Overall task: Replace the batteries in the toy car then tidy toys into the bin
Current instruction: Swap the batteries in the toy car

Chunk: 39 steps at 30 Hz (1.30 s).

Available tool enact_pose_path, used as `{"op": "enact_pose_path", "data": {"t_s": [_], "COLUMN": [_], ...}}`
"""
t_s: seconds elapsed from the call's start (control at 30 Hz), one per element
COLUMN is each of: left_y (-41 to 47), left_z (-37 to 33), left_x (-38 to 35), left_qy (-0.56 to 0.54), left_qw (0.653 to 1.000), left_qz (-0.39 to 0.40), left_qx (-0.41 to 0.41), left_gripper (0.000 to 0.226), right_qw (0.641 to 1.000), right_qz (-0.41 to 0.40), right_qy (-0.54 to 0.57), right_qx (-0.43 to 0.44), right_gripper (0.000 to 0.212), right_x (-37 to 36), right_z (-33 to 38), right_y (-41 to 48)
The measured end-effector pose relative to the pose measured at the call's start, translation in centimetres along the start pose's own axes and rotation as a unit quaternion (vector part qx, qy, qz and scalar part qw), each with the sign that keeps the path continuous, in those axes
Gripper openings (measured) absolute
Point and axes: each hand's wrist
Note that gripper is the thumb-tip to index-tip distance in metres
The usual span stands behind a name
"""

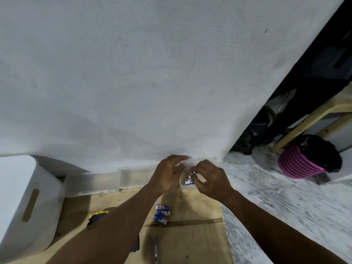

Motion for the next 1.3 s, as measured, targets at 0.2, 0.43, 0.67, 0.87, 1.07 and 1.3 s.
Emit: {"op": "enact_pose_path", "data": {"t_s": [0.2,0.43,0.67,0.87,1.07,1.3], "left_y": [-1.7,-2.1,-3.3,-5.6,-11.3,-17.5], "left_z": [1.1,1.6,0.1,0.2,2.6,5.9], "left_x": [0.2,-0.8,-0.1,4.1,13.1,20.5], "left_qy": [0.161,0.279,0.350,0.311,0.259,0.229], "left_qw": [0.975,0.931,0.907,0.924,0.951,0.954], "left_qz": [0.113,0.104,0.209,0.222,0.159,0.093], "left_qx": [-0.101,-0.211,-0.104,-0.027,0.054,0.167], "left_gripper": [0.033,0.022,0.073,0.050,0.056,0.045], "right_qw": [0.982,0.961,0.963,0.956,0.966,0.973], "right_qz": [0.161,0.260,0.235,0.243,0.239,0.218], "right_qy": [-0.010,-0.071,-0.129,-0.157,-0.102,-0.066], "right_qx": [-0.101,-0.060,-0.041,-0.055,-0.008,-0.024], "right_gripper": [0.047,0.046,0.047,0.051,0.050,0.060], "right_x": [0.8,-0.9,-1.2,-0.3,-1.2,-3.8], "right_z": [-1.8,-3.4,-1.9,1.8,8.7,16.8], "right_y": [-2.0,-3.5,-3.8,-2.9,-4.0,-5.1]}}
Point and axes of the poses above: each hand's wrist, its own y-axis towards the middle knuckle, its own x-axis out of the back of the hand, z = x × y, and after that the axes turned 7 degrees about -z, right-handed
